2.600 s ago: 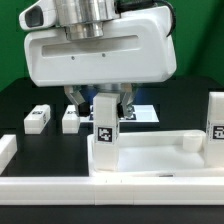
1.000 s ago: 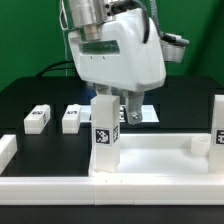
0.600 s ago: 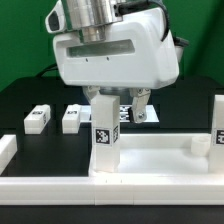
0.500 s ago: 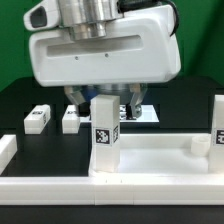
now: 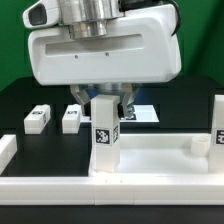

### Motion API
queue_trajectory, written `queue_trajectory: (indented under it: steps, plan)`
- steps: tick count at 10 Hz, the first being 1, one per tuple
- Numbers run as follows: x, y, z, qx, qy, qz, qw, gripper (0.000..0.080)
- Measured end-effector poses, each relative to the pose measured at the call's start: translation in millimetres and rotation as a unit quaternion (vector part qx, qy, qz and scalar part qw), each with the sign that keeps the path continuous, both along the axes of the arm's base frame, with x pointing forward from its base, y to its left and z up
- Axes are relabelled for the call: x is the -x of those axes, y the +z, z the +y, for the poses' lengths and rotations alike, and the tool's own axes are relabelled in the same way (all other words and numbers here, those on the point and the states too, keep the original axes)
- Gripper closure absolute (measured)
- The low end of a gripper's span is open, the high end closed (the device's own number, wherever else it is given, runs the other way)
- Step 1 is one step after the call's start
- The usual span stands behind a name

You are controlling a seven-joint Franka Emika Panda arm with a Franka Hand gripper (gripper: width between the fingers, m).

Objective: Assemble desk

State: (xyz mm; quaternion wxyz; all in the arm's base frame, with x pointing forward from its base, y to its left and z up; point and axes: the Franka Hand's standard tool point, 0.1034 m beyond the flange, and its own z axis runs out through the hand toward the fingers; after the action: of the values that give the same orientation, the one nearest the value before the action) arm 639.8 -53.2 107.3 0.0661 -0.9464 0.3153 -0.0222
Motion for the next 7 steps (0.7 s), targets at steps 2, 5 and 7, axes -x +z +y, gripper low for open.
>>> queue_trajectory:
  steps: [2, 5, 7]
  plan:
    - [1.7, -1.1, -5.5, -0.003, -0.077, 0.011, 0.997, 0.0501]
    - [3.1, -0.2, -8.3, -0.034, -0.312, 0.047, 0.948, 0.0503]
    - [2.1, -1.3, -5.2, -0.081, -0.498, 0.069, 0.861, 0.0506]
